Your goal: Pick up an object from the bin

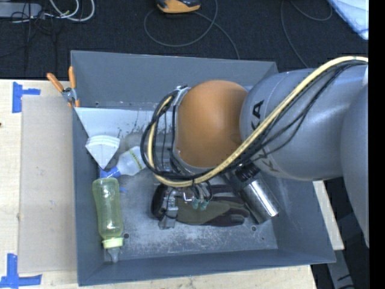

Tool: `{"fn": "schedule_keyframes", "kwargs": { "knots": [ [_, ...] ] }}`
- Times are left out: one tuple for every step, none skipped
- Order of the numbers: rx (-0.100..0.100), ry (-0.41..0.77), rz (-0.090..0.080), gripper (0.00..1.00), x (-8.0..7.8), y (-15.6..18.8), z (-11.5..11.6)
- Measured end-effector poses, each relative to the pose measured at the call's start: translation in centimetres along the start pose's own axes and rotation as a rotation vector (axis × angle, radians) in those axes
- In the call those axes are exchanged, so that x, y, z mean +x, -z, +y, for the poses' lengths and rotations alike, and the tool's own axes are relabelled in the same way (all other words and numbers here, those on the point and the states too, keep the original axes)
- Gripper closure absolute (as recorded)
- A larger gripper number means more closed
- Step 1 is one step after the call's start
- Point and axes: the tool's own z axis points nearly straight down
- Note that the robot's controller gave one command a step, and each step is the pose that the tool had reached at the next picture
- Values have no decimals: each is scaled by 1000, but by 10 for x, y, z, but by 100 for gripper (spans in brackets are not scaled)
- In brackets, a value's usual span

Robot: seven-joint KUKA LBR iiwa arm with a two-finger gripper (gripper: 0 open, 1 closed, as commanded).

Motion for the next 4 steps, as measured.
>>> {"fn": "schedule_keyframes", "kwargs": {
  "knots": [
    [0,0,0,0,0,0,0],
    [-2,97,-5,0,-21,-33,-22],
    [1,162,1,0,-14,-76,-44],
    [-2,119,-3,100,-27,-115,-73]
  ]
}}
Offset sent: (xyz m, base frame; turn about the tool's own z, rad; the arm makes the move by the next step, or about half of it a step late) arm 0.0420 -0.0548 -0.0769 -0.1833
